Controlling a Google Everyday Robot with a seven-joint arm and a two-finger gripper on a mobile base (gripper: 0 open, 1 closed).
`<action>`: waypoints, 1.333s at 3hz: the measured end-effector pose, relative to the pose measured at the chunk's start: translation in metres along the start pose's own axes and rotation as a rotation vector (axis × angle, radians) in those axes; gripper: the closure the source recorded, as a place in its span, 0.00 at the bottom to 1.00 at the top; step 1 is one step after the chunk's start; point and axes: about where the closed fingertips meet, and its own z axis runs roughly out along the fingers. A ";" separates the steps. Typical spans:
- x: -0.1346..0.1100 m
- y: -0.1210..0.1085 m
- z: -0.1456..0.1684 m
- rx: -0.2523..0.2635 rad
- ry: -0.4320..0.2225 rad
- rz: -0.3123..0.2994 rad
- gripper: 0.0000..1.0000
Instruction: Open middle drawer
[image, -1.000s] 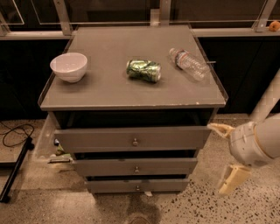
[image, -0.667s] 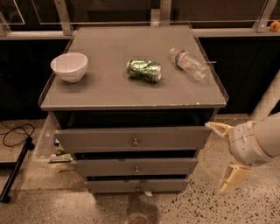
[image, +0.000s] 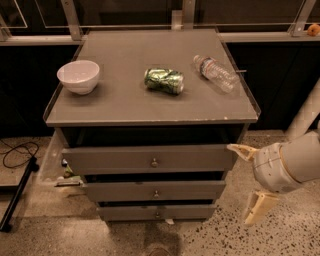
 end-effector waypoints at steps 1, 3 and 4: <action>-0.001 0.012 0.044 -0.014 -0.033 -0.037 0.00; 0.021 0.020 0.151 0.057 -0.062 -0.091 0.00; 0.050 0.013 0.193 0.111 -0.028 -0.113 0.00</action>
Offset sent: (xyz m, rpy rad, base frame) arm 0.0266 0.0620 -0.1531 0.0744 -0.1229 0.0437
